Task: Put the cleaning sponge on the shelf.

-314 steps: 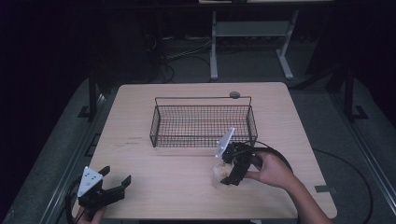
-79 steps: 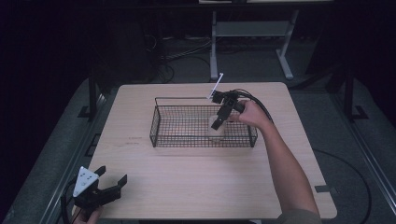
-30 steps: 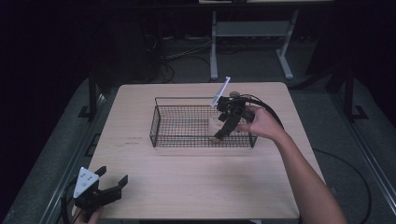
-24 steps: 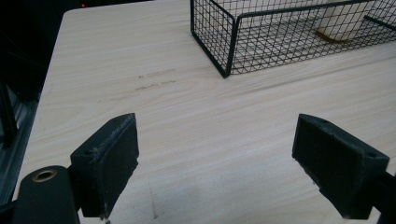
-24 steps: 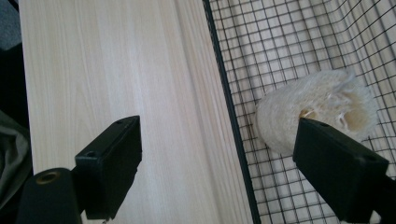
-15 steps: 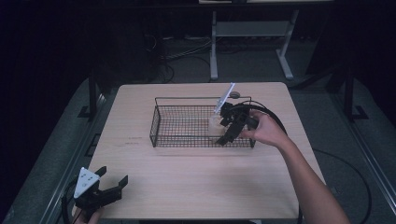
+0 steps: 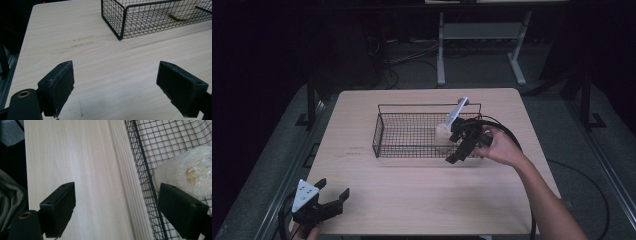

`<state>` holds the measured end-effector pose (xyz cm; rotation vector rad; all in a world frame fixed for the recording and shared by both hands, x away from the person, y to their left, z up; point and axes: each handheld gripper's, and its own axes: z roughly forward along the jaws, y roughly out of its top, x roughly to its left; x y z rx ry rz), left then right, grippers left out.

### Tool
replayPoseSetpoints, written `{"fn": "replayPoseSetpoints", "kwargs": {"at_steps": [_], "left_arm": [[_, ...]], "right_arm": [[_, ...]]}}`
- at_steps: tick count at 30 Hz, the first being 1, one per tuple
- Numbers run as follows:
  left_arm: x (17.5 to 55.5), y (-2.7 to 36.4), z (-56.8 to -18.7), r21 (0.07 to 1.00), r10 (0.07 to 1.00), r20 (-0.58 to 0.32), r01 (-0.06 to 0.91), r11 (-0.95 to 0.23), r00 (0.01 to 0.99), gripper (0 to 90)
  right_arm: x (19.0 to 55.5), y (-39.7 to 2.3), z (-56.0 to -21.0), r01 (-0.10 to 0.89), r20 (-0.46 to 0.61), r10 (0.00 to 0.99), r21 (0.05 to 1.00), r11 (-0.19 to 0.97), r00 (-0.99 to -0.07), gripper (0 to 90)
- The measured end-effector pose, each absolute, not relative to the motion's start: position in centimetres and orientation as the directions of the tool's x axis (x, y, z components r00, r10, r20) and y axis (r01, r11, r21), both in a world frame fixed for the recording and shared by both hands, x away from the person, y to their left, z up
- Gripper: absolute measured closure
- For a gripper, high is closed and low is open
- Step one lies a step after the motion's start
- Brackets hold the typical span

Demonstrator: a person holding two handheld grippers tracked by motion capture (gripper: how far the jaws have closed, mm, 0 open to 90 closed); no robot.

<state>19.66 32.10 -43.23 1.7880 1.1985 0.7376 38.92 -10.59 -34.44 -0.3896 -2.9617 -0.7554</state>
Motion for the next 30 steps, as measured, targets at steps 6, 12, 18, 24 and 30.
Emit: {"fn": "replayPoseSetpoints", "kwargs": {"at_steps": [6, 12, 18, 24, 30], "left_arm": [[19.7, 32.1, -43.2, 0.879, 0.928, 0.020, 0.436, -0.193, 0.371, 13.8], [19.7, 32.0, -43.3, 0.876, 0.928, 0.019, 0.442, -0.194, 0.371, 13.8], [19.7, 32.0, -43.3, 0.877, 0.928, 0.022, 0.439, -0.197, 0.373, 13.8], [19.7, 32.0, -43.3, 0.877, 0.928, 0.022, 0.439, -0.197, 0.373, 13.8], [19.7, 32.0, -43.3, 0.875, 0.927, 0.022, 0.441, -0.199, 0.374, 13.8]], "right_arm": [[38.5, -10.9, -35.0, 0.262, 0.136, 0.225, 0.448, 0.854, -0.965, 14.6], [37.5, -10.7, -34.9, 0.240, 0.126, 0.205, 0.458, 0.856, -0.971, 14.6], [37.1, -10.9, -35.6, 0.244, 0.134, 0.205, 0.451, 0.859, -0.970, 14.6], [36.5, -11.2, -36.2, 0.249, 0.142, 0.206, 0.454, 0.855, -0.968, 14.6], [35.9, -11.4, -36.7, 0.237, 0.140, 0.194, 0.446, 0.863, -0.971, 14.6]]}}
